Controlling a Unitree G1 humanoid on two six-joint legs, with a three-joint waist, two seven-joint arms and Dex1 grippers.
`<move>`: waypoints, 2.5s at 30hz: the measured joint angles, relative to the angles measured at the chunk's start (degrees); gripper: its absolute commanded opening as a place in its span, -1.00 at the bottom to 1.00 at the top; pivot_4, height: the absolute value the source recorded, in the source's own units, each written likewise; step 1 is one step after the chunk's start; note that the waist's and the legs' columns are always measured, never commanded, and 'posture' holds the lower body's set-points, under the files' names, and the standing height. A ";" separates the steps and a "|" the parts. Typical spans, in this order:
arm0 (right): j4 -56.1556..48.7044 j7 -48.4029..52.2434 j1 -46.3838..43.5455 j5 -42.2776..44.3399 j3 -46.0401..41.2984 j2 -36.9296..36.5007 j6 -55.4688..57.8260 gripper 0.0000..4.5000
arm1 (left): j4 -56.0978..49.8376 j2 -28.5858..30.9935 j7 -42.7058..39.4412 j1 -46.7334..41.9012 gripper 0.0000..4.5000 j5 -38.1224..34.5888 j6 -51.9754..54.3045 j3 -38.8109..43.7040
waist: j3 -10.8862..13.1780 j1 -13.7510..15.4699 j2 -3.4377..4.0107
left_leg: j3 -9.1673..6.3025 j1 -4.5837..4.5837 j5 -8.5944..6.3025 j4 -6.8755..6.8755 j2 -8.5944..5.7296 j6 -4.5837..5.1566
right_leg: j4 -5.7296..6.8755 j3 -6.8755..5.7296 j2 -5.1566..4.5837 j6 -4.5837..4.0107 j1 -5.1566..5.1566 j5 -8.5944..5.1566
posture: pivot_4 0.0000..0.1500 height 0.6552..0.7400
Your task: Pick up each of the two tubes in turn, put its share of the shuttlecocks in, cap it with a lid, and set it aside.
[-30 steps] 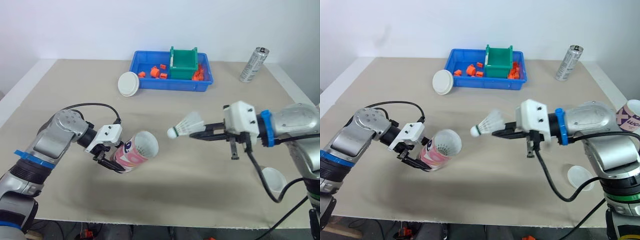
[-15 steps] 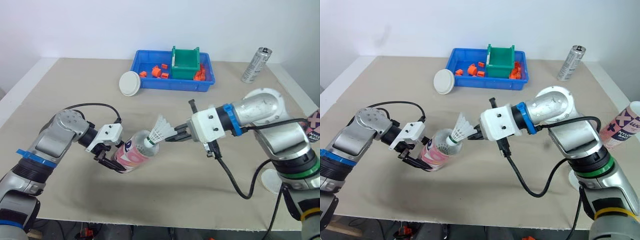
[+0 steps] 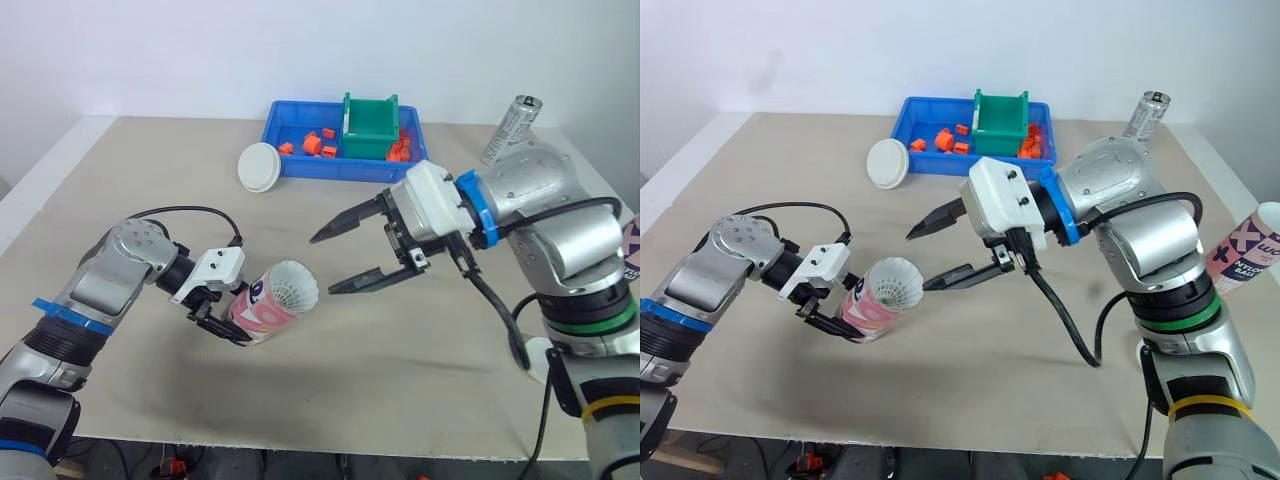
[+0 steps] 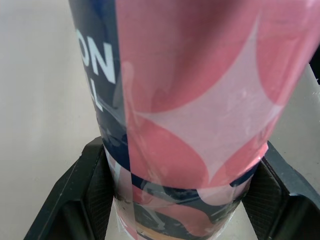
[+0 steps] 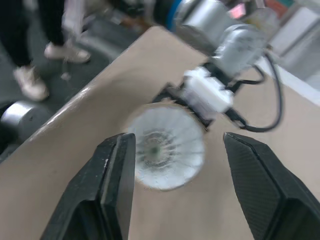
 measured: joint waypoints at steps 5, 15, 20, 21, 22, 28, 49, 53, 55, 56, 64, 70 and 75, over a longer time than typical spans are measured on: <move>1.17 -0.35 -0.01 -5.40 4.29 0.71 -2.76 -0.89 | -0.05 -0.01 -0.06 0.03 0.43 -0.13 0.00 0.00 | 0.00 0.08 0.00 | -0.01 -0.06 0.00 -0.02 -0.01 0.00 | 0.00 -0.01 0.00 0.07 -0.02 -0.06 | 1.00 0.79; 5.70 4.80 -5.08 -10.41 9.39 4.05 -7.84 -0.97 | -0.02 -0.06 0.00 0.05 0.43 -0.02 0.01 0.05 | 0.00 0.03 0.00 | -0.03 -0.03 0.00 -0.03 0.00 0.00 | 0.00 -0.05 0.01 0.04 0.00 -0.03 | 1.00 0.79; 8.27 8.16 -6.72 -13.01 13.93 6.09 -8.72 -0.97 | -0.02 -0.13 0.00 0.03 0.43 -0.07 0.03 0.07 | 0.00 0.09 0.00 | -0.05 -0.05 0.00 -0.02 0.00 0.00 | 0.00 -0.07 0.00 0.04 -0.01 -0.04 | 1.00 0.79; 10.90 8.77 -8.04 -13.88 15.39 7.65 -8.94 -0.97 | 0.01 -0.11 -0.03 0.02 0.43 -0.03 0.07 0.10 | 0.00 0.02 0.00 | -0.04 -0.04 0.00 -0.03 0.00 0.00 | 0.00 -0.07 0.00 0.02 -0.02 -0.03 | 1.00 0.79; 13.01 8.88 -9.02 -14.52 16.22 9.74 -8.96 -0.97 | 0.04 -0.11 -0.03 0.03 0.43 -0.02 0.13 0.12 | 0.00 -0.01 0.00 | -0.04 -0.01 0.00 -0.03 0.01 0.00 | 0.02 -0.07 0.01 0.00 -0.01 -0.02 | 1.00 0.79; 18.86 9.14 -10.80 -16.56 19.43 17.45 -8.07 -0.97 | -0.05 -0.20 0.04 0.40 0.43 -0.05 0.23 0.46 | 0.00 0.24 -0.01 | -0.16 -0.10 0.01 -0.01 0.02 -0.03 | 0.05 -0.19 0.02 0.00 0.00 -0.06 | 1.00 0.79; 23.14 10.57 -15.77 -7.95 13.08 12.27 -4.93 -0.97 | -0.96 -0.59 0.77 1.14 0.43 -0.11 1.53 1.29 | -0.06 0.36 -0.01 | -0.24 -0.06 0.16 -0.26 0.05 -0.18 | 0.01 -0.34 0.00 -0.11 0.02 -0.08 | 1.00 0.79; 19.02 10.67 -16.14 -1.15 11.49 2.75 -3.93 -0.97 | -1.25 -1.02 1.24 1.30 0.43 -0.39 1.52 1.56 | -0.03 0.34 -0.02 | -0.24 -0.08 0.14 -0.33 0.03 -0.17 | 0.00 -0.37 -0.04 -0.11 -0.01 -0.16 | 1.00 0.79; 17.97 10.68 -16.08 -0.18 10.31 -1.10 -3.82 -0.97 | -1.38 -2.12 2.19 1.49 0.43 -0.98 1.45 1.75 | 0.02 0.26 -0.05 | -0.24 -0.09 0.14 -0.37 0.03 -0.17 | 0.00 -0.37 -0.04 -0.13 -0.04 -0.18 | 1.00 0.79; 17.46 10.68 -15.80 0.07 9.55 -3.31 -3.82 -0.97 | -1.59 -3.15 2.82 1.72 0.43 -1.56 1.45 2.07 | 0.04 0.22 -0.07 | -0.24 -0.09 0.14 -0.37 0.03 -0.17 | 0.00 -0.37 -0.04 -0.15 -0.05 -0.19 | 1.00 0.79; 18.94 8.07 -4.22 -3.34 -1.18 -18.38 -2.46 -0.54 | -2.17 -13.92 11.15 2.08 0.43 -7.75 -1.73 7.73 | 0.15 0.18 -0.18 | -0.21 -0.15 0.12 -0.41 0.02 -0.13 | -0.03 -0.39 -0.07 -0.15 -0.09 -0.24 | 1.00 0.79; 20.91 8.64 9.06 -9.74 -2.99 -27.39 -6.22 0.50 | -1.23 -22.00 17.06 6.26 0.43 -8.38 -4.32 7.02 | 0.18 0.07 -0.14 | -0.11 -0.11 0.06 -0.39 0.00 -0.02 | -0.03 -0.34 -0.08 -0.10 -0.05 -0.31 | 1.00 0.79; 23.43 10.39 16.36 -11.46 -3.23 -32.87 -8.73 0.50 | 1.94 -26.36 20.67 8.71 0.43 -4.05 -7.39 2.01 | 0.25 -0.10 0.09 | -0.03 -0.02 0.06 -0.33 -0.04 -0.03 | -0.02 -0.24 -0.11 -0.04 0.01 -0.24 | 1.00 0.79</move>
